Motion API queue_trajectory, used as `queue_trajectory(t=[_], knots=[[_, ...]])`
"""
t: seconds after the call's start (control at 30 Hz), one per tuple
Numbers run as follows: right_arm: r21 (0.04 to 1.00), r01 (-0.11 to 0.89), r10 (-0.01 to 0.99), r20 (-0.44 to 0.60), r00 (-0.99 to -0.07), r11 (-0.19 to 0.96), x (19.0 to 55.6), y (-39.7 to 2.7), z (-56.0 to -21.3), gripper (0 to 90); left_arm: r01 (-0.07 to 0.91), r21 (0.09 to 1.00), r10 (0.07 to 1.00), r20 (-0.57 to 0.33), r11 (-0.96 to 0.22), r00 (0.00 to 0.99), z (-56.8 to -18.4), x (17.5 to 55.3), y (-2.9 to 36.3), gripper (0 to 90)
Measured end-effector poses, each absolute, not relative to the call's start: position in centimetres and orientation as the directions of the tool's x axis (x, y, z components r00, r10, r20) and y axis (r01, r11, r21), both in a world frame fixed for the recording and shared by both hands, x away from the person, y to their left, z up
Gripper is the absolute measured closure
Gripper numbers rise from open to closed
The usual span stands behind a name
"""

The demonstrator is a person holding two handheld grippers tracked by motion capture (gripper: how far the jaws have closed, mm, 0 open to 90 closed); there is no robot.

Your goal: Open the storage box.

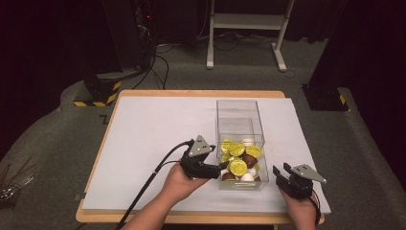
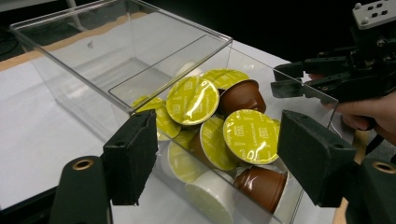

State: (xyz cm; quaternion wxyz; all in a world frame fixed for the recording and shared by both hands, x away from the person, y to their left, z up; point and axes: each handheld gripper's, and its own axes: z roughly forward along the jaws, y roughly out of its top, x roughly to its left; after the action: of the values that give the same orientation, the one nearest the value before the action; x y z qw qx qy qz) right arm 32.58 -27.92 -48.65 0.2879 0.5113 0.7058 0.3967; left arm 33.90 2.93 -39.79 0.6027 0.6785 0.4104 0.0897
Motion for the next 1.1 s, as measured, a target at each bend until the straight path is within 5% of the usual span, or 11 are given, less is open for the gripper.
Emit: queue_trajectory(t=[0.37,0.7,1.1], knots=[[0.851,0.502,0.953,0.005,-0.303,0.155,32.6,-28.3,-48.9,53.2,0.456,0.890,0.654,-0.351,0.011,0.670,-40.7,33.9,0.4,27.6],[0.850,0.506,0.956,0.015,-0.294,0.143,32.5,-28.4,-49.0,53.1,0.504,0.856,0.655,-0.448,0.116,0.609,-41.7,33.5,-2.5,27.4],[0.846,0.519,0.960,0.032,-0.278,0.122,32.5,-29.0,-49.1,53.5,0.512,0.853,0.676,-0.435,0.098,0.595,-42.8,33.8,-4.2,27.4]])
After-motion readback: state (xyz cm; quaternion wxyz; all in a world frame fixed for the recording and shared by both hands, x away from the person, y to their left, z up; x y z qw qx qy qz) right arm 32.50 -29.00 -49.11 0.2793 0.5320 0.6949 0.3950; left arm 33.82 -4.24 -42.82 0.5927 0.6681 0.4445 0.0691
